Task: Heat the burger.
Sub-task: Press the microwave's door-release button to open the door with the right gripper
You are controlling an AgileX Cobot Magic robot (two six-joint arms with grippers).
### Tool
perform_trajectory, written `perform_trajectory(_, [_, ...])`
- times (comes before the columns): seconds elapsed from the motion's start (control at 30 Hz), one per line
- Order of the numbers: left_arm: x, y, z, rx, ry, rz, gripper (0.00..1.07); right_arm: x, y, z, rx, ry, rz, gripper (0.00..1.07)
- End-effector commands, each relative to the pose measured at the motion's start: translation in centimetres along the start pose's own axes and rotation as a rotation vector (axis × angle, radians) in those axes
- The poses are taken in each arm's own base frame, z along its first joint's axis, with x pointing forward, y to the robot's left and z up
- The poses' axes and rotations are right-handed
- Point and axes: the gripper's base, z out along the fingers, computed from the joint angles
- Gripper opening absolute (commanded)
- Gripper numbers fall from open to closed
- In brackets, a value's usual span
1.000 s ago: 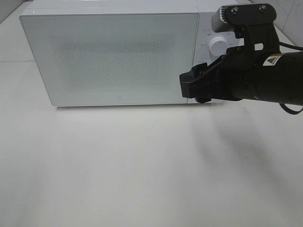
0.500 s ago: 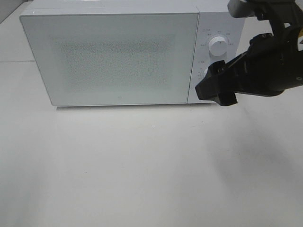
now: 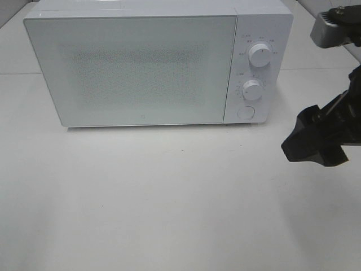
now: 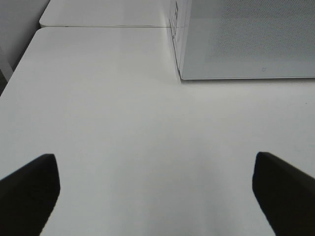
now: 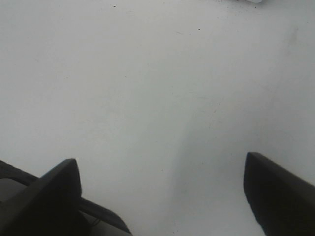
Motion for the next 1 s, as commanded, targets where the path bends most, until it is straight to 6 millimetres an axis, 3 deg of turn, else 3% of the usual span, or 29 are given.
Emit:
perform_trajectory(0.03, [0.2,0.0,-0.3,0.000,-0.032,-0.002,1.03,0.4,-0.3,-0.7,0.016,0.015,0.011,0.83])
perform_trajectory(0.33, [0.2,0.0,-0.3,0.000,-0.032,-0.002,1.03,2.1,-0.8,-3.6,0.039,0.018,0.021,0.79])
perform_trajectory(0.43, [0.2,0.0,-0.3,0.000,-0.032,-0.002,1.03,2.7,-1.1,-5.2,0.056,-0.027,0.029,0.78])
perform_trajectory(0.5, [0.2,0.0,-0.3,0.000,-0.032,-0.002,1.03,3.7,-1.6,-7.4,0.075,-0.109,0.041,0.77])
perform_trajectory(0.53, [0.2,0.0,-0.3,0.000,-0.032,-0.002,1.03,3.7,-1.6,-7.4,0.075,-0.109,0.041,0.77])
perform_trajectory(0.57, [0.2,0.0,-0.3,0.000,-0.032,-0.002,1.03,4.5,-1.9,-9.0,0.090,-0.180,0.049,0.76])
perform_trajectory(0.63, [0.2,0.0,-0.3,0.000,-0.032,-0.002,1.03,4.9,-2.0,-9.6,0.095,-0.207,0.049,0.76])
perform_trajectory(0.67, [0.2,0.0,-0.3,0.000,-0.032,-0.002,1.03,5.9,-2.4,-10.9,0.111,-0.256,0.069,0.76])
perform_trajectory(1.0, [0.2,0.0,-0.3,0.000,-0.032,-0.002,1.03,10.5,-3.5,-15.3,0.264,-0.460,0.241,0.76])
